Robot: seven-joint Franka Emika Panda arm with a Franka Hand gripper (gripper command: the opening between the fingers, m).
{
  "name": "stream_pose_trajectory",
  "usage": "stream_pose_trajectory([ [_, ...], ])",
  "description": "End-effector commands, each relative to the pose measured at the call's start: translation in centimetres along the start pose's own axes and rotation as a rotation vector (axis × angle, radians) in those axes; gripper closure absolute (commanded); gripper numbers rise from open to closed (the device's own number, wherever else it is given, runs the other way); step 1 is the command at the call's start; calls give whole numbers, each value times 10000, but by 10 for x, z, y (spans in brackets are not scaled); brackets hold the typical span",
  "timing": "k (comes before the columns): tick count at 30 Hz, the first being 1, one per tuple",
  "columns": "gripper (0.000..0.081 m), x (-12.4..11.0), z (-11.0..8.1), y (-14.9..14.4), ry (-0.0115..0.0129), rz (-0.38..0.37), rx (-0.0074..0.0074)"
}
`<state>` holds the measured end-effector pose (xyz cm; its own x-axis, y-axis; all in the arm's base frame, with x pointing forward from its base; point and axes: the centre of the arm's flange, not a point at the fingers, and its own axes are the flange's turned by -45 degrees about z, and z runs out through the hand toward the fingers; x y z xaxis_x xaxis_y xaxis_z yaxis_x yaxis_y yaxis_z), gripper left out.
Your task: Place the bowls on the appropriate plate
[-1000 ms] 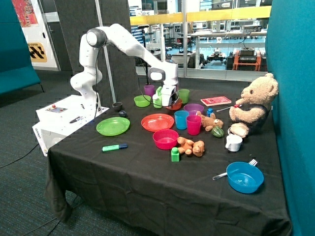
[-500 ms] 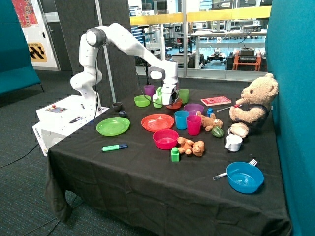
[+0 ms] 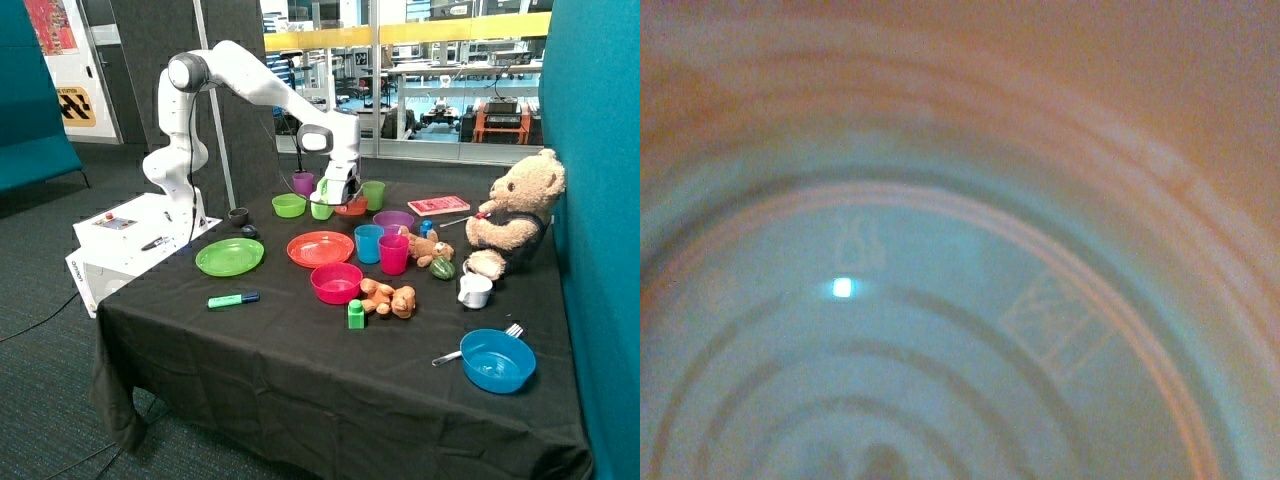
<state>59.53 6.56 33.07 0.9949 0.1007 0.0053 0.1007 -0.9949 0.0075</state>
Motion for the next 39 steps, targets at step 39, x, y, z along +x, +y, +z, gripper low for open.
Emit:
stream_pose_trajectory([
  [39, 808, -50, -41, 190, -59, 1606, 70],
])
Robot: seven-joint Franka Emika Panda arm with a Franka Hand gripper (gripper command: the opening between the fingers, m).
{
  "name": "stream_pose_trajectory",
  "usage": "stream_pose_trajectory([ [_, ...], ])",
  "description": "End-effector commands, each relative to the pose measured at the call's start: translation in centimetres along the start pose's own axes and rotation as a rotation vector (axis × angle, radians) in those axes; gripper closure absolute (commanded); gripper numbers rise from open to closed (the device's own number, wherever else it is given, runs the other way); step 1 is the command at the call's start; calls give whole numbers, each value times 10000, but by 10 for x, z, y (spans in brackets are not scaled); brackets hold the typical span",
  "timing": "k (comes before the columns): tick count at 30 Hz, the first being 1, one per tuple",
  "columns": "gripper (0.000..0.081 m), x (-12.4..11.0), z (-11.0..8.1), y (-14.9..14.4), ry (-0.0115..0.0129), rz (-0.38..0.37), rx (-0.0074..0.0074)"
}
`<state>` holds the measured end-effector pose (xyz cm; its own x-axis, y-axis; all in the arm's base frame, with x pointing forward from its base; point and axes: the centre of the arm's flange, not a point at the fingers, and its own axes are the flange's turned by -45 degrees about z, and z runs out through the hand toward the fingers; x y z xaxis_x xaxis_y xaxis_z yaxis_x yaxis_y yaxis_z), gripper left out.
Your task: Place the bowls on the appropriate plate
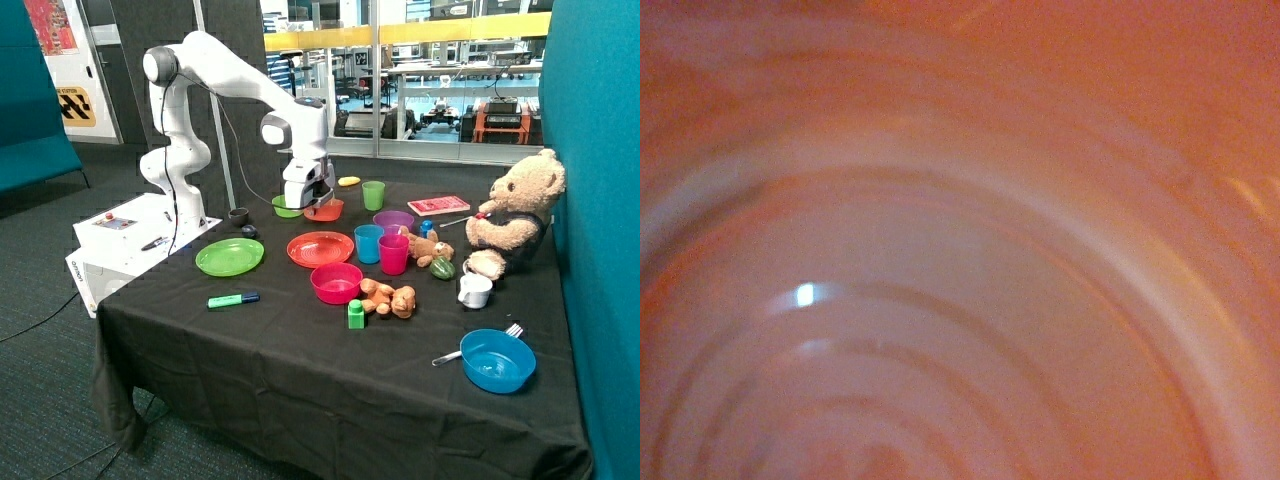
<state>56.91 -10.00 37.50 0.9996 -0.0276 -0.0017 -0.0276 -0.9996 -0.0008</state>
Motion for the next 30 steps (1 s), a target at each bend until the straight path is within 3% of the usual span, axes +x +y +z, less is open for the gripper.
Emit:
stream_pose_trajectory([
  [1, 808, -4, 4, 30, 17, 349, -8],
  [30, 808, 0, 47, 58, 17, 351, -8],
])
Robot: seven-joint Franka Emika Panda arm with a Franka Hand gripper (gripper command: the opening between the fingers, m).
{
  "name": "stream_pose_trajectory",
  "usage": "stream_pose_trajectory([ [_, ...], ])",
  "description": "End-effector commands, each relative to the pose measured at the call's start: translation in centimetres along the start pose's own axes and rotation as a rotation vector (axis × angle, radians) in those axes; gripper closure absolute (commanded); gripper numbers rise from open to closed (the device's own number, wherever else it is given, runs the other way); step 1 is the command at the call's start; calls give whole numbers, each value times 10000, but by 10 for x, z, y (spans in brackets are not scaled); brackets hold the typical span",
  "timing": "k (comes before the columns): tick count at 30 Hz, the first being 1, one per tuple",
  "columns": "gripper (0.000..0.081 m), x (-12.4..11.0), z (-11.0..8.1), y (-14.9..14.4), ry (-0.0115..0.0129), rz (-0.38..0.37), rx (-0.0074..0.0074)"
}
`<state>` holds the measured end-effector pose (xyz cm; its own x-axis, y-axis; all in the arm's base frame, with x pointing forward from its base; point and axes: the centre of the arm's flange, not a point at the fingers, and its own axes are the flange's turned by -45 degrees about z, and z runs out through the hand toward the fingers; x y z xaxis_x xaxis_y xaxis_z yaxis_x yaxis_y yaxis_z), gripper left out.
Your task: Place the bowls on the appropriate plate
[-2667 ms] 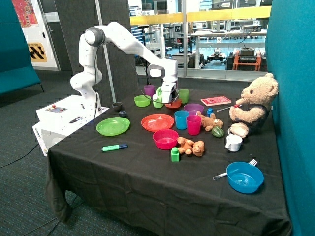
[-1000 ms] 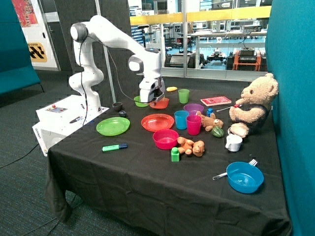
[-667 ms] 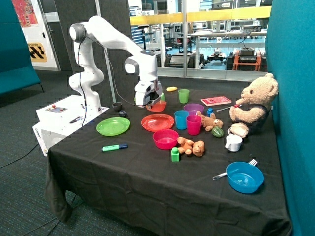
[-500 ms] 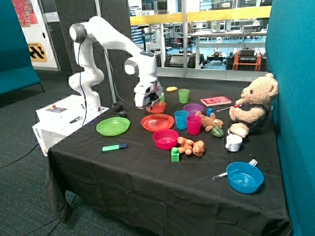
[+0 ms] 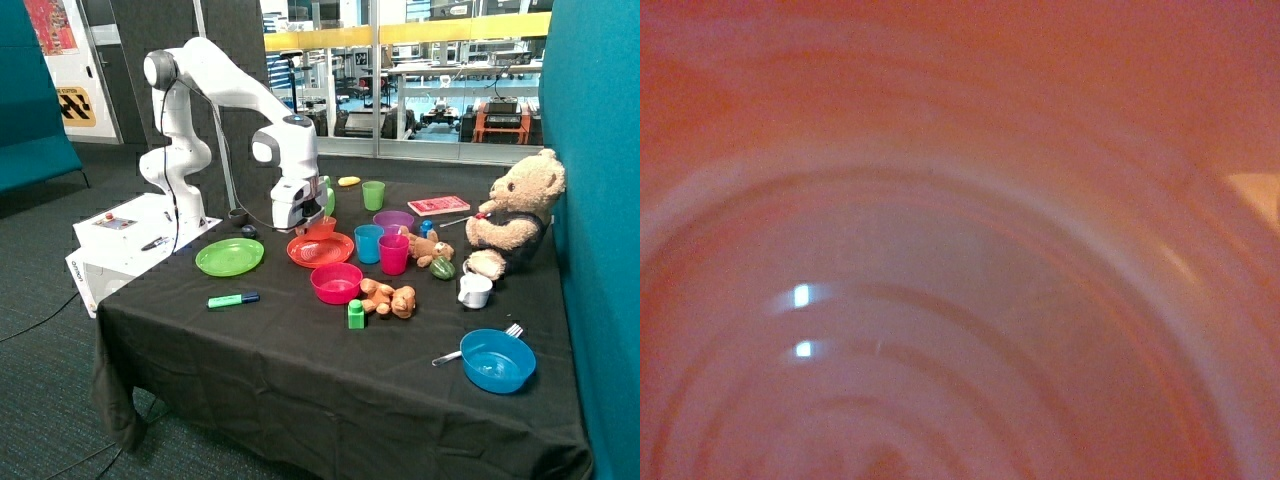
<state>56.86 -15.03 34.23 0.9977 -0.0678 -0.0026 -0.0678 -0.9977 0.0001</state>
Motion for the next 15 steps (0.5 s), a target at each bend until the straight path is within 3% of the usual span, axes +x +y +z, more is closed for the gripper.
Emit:
stream_pose_trajectory([
  [1, 808, 0, 16, 8, 26, -58, 1],
  [15, 808, 4, 29, 6, 26, -274, 0],
])
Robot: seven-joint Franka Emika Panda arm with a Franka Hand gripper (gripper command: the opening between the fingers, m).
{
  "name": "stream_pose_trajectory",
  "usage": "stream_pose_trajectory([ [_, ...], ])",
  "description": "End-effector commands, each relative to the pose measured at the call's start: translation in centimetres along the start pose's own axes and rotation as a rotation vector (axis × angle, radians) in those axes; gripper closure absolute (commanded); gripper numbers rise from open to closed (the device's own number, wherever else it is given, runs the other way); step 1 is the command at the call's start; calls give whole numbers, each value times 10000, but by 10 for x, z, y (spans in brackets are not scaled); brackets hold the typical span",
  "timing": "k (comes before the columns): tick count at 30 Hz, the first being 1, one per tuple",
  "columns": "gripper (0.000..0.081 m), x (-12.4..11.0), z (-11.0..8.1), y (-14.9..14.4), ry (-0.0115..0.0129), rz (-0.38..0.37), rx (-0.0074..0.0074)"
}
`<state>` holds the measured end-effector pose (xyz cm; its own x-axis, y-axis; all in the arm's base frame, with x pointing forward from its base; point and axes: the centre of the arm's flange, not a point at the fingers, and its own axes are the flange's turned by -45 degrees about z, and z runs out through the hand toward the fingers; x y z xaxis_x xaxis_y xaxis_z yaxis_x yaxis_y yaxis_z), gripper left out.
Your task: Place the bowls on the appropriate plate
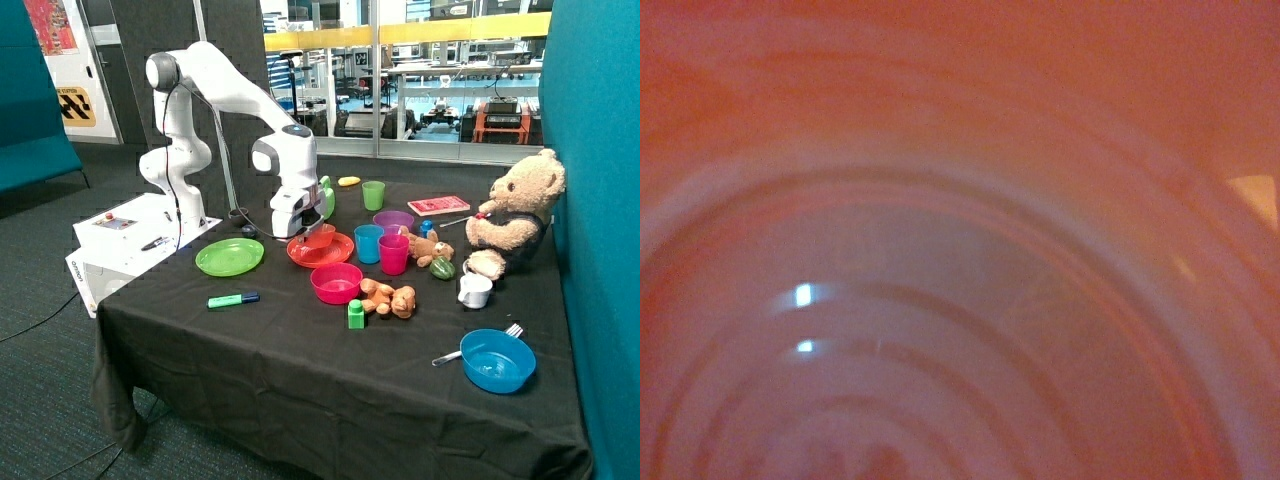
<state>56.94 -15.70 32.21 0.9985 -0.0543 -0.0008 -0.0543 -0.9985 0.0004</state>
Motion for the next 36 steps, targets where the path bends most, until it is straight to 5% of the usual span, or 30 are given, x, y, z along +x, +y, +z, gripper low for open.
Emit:
stream_pose_trajectory([
  [1, 808, 4, 9, -1, 8, -150, 4],
  [12, 788, 7, 9, -1, 8, -252, 4],
  [14, 648, 6, 10, -1, 8, -244, 4],
  [21, 345, 1, 9, 4, 8, -236, 4],
  [36, 195, -3, 5, 7, 8, -288, 4],
])
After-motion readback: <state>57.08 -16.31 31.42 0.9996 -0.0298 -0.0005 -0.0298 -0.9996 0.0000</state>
